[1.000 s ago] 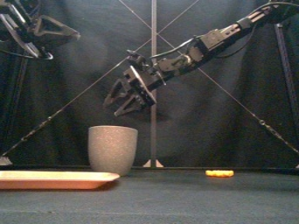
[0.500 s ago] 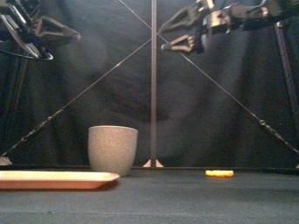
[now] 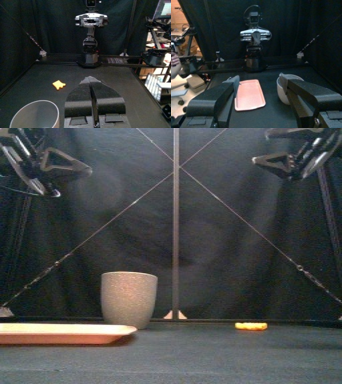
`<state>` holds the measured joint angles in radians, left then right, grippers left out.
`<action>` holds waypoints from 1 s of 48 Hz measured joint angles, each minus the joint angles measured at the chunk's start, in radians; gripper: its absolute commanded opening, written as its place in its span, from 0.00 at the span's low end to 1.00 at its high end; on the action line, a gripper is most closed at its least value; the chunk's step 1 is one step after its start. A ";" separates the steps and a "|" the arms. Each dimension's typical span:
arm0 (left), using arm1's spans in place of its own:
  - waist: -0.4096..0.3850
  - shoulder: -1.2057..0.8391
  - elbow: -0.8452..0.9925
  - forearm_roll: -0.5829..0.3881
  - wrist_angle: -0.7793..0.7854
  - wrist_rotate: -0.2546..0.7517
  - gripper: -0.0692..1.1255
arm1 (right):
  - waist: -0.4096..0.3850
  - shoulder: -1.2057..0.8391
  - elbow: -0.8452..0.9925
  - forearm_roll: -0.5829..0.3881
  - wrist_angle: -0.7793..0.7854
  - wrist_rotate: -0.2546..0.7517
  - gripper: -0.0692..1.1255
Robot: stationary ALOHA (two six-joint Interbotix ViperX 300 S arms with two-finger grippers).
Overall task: Pick the eggplant then place it in the grey bowl
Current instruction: Drop eggplant in the grey bowl and return to neutral
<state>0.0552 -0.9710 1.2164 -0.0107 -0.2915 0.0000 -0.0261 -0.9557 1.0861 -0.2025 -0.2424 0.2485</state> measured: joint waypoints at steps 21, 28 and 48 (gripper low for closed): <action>0.005 -0.002 0.002 0.000 0.000 0.002 0.03 | 0.052 -0.046 0.110 0.000 -0.002 -0.002 0.87; 0.006 -0.002 0.002 0.000 0.000 0.000 0.03 | 0.051 -0.049 0.115 0.000 0.005 -0.005 0.87; 0.009 -0.002 0.002 0.000 0.000 0.002 0.03 | 0.051 -0.081 0.123 0.000 0.080 -0.009 0.87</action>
<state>0.0644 -0.9725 1.2180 -0.0107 -0.2915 0.0015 0.0245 -1.0370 1.2088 -0.2025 -0.1626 0.2393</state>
